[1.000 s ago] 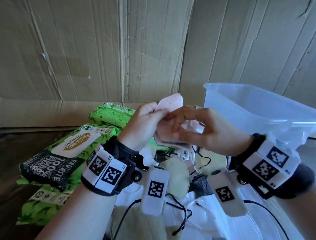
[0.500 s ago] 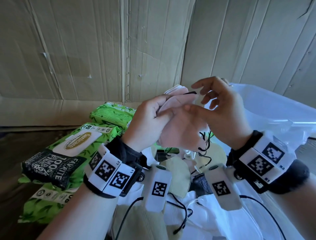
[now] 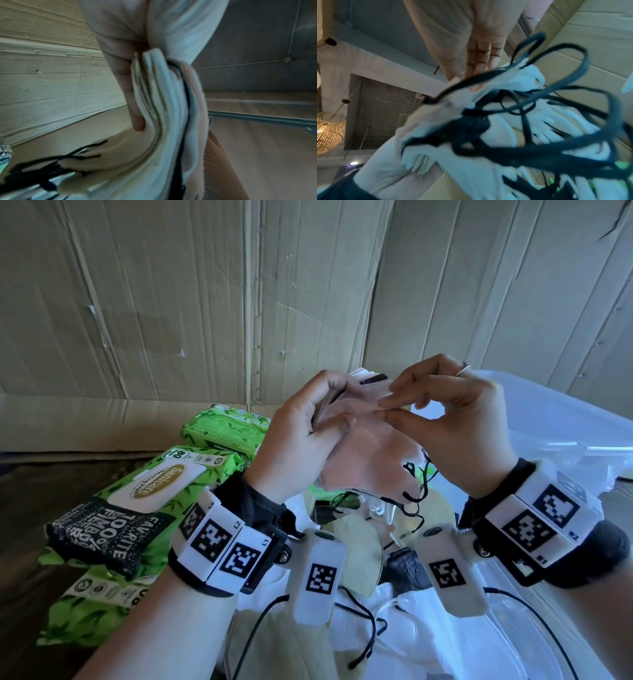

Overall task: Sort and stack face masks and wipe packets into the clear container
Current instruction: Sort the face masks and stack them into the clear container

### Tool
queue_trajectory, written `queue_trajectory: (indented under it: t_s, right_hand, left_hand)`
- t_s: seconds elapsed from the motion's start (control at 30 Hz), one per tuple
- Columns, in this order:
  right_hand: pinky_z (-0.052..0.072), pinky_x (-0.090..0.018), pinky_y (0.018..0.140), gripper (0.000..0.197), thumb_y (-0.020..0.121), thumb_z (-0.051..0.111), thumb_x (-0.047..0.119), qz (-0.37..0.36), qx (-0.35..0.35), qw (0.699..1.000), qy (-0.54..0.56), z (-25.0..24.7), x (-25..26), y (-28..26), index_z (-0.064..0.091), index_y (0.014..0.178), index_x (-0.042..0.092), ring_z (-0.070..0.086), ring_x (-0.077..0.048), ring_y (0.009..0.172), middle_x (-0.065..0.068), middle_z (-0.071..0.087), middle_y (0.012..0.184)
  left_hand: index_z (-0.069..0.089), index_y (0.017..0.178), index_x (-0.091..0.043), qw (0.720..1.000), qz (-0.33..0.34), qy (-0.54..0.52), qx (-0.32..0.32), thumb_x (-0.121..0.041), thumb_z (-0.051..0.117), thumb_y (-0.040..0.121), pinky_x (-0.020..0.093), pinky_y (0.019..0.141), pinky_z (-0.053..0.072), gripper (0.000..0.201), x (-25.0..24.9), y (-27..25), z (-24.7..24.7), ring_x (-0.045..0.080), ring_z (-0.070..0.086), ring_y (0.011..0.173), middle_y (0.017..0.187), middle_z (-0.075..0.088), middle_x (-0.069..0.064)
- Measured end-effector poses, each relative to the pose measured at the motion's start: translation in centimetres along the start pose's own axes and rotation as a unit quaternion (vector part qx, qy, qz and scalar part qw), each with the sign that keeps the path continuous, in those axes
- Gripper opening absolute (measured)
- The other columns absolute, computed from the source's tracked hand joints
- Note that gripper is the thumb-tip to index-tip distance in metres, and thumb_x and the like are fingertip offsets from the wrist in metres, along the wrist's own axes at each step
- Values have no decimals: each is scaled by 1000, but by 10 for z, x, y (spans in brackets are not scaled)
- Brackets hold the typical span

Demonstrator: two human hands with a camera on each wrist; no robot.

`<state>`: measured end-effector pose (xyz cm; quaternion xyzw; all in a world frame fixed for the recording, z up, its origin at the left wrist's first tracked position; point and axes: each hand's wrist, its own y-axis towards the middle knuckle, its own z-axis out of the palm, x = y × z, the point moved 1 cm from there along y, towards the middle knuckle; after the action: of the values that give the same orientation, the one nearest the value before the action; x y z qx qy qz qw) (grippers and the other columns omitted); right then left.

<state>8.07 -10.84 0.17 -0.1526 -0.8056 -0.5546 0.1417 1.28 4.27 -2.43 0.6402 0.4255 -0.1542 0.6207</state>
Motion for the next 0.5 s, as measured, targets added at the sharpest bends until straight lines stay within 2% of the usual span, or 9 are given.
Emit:
queue_trajectory:
  t_s: [0.1,0.17,0.23,0.27,0.33,0.37,0.43,0.5]
  right_hand:
    - [44,-25,63,18,67,68,19,63,30,997,29,1,0,2,60,70,35,56,-7,66,20,61,63]
    - [44,-29,64,22,69,65,18,97,43,993,47,2,-2,5,54,79,34,52,-9,62,15,57,60]
    - [44,-37,66,31,70,63,15,120,69,988,71,2,-2,7,48,90,33,49,-17,62,6,53,62]
    - [43,-40,67,35,72,64,12,129,83,984,89,1,-2,9,45,94,31,48,-23,63,1,51,62]
    - [40,-40,66,42,78,66,-1,152,107,974,127,-1,-2,13,41,103,23,43,-26,64,-3,47,63]
    - [39,-39,66,44,80,64,-6,161,117,971,136,-2,-4,15,39,107,19,42,-26,64,-4,46,63]
    - [41,-38,68,48,81,64,-4,172,110,970,134,0,-7,17,37,114,16,45,-26,66,-3,48,65]
    - [42,-35,73,52,84,65,14,166,94,977,95,1,-11,16,35,127,17,53,-22,74,0,56,78]
  left_hand:
    - [64,86,-24,1000,-8,9,-3,8,53,87,11,69,43,33,-1,0,1,-4,57,74,74,65,-19]
    - [66,89,-25,1000,-18,2,-1,6,56,87,11,68,45,33,-2,-1,1,-4,58,73,74,67,-19]
    - [66,92,-26,1000,-23,-16,5,0,61,84,11,68,45,27,-3,-2,1,-4,60,73,75,68,-19]
    - [66,93,-25,999,-26,-24,7,-6,63,81,10,69,45,23,-4,-2,1,-5,60,74,76,68,-20]
    - [65,93,-25,999,-33,-33,4,-11,62,74,10,70,45,23,-3,-2,2,-6,61,75,79,68,-20]
    - [64,92,-26,999,-35,-30,4,-10,62,72,10,73,46,25,-2,-2,2,-6,61,76,80,68,-19]
    - [61,94,-27,999,-32,-9,7,-1,63,75,11,80,46,32,-1,-1,1,-8,60,81,89,66,-19]
    - [54,107,-27,1000,-14,-3,27,13,56,81,13,94,41,47,-1,-1,1,-9,57,101,108,63,-14]
